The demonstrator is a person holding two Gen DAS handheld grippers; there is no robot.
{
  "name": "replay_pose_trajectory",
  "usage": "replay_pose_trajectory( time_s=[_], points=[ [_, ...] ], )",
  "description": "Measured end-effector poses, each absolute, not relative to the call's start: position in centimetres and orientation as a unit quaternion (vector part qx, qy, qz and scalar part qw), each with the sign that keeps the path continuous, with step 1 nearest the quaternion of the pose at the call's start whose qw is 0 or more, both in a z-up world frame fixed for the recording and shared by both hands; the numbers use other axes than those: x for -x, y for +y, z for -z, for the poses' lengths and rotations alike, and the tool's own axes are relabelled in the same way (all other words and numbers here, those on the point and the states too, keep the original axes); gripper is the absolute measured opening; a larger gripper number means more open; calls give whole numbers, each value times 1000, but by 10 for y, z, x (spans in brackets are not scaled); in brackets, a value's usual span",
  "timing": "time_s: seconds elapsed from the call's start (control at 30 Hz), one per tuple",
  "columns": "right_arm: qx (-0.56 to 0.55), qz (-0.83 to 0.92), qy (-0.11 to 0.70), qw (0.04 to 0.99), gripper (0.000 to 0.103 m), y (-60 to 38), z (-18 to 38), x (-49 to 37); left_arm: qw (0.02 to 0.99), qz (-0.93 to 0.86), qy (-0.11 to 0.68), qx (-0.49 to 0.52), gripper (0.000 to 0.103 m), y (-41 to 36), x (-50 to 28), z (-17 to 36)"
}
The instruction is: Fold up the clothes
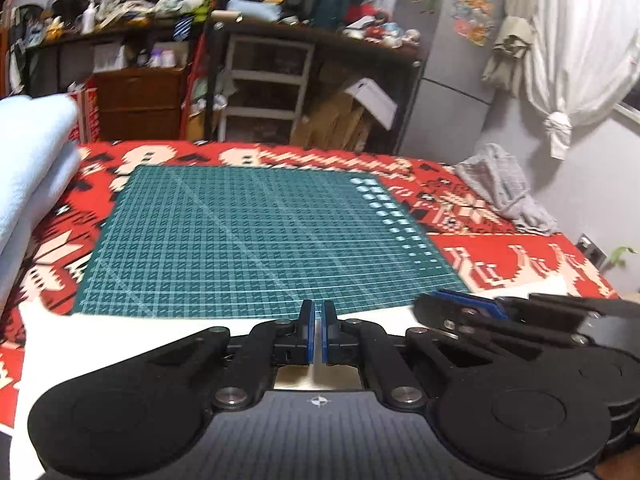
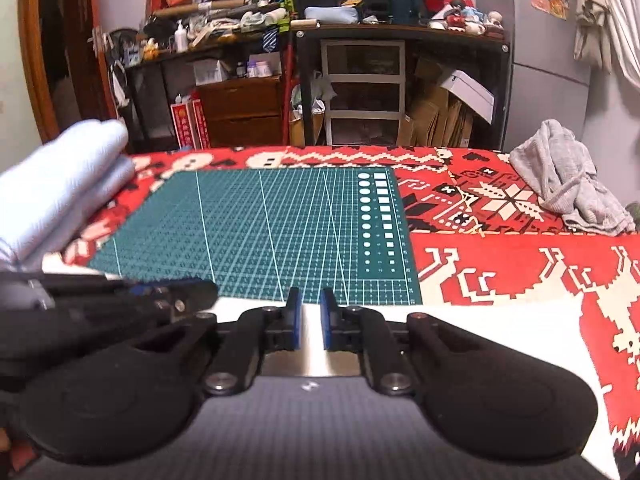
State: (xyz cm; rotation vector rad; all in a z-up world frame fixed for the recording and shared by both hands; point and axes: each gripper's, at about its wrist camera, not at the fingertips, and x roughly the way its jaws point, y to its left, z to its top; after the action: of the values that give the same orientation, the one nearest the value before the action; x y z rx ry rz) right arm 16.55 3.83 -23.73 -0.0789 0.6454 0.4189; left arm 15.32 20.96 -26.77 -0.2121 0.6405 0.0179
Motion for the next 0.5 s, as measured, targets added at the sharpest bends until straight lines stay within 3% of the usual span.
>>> replay_pose_trajectory(
  time_s=[0.5],
  points=[
    [-83,-110,346,928,3,-79,245,-202,937,-65,322,121,3,285,-128,264]
  ],
)
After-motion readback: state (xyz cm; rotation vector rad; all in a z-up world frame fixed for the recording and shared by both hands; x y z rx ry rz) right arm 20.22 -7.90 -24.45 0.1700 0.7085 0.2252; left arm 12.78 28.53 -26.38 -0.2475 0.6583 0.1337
